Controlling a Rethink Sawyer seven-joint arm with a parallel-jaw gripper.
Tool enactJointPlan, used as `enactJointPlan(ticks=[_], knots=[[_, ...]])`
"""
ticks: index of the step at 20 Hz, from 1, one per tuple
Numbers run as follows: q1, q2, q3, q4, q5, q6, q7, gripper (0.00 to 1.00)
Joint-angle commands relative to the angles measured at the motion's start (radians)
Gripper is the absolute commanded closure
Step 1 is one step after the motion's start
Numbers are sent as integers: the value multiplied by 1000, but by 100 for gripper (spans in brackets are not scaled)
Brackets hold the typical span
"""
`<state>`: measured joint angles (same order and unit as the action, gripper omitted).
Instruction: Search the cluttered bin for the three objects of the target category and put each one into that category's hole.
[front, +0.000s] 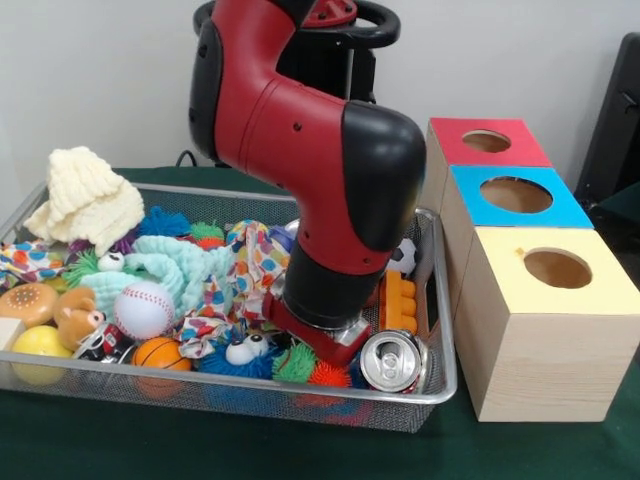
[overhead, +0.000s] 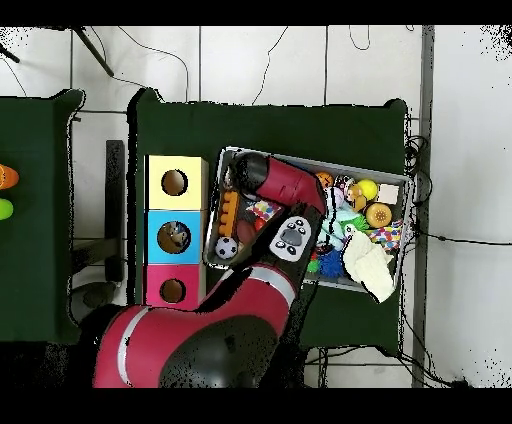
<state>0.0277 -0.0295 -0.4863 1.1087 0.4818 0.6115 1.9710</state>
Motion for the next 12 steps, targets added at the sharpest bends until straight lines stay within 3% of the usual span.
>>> enactJointPlan(ticks=[1, 10, 12], knots=[[-123, 414, 399, -150, -122, -365, -149, 0], [-245, 464, 541, -218, -301, -490, -169, 0], [-216, 479, 493, -250, -314, -485, -107, 0]])
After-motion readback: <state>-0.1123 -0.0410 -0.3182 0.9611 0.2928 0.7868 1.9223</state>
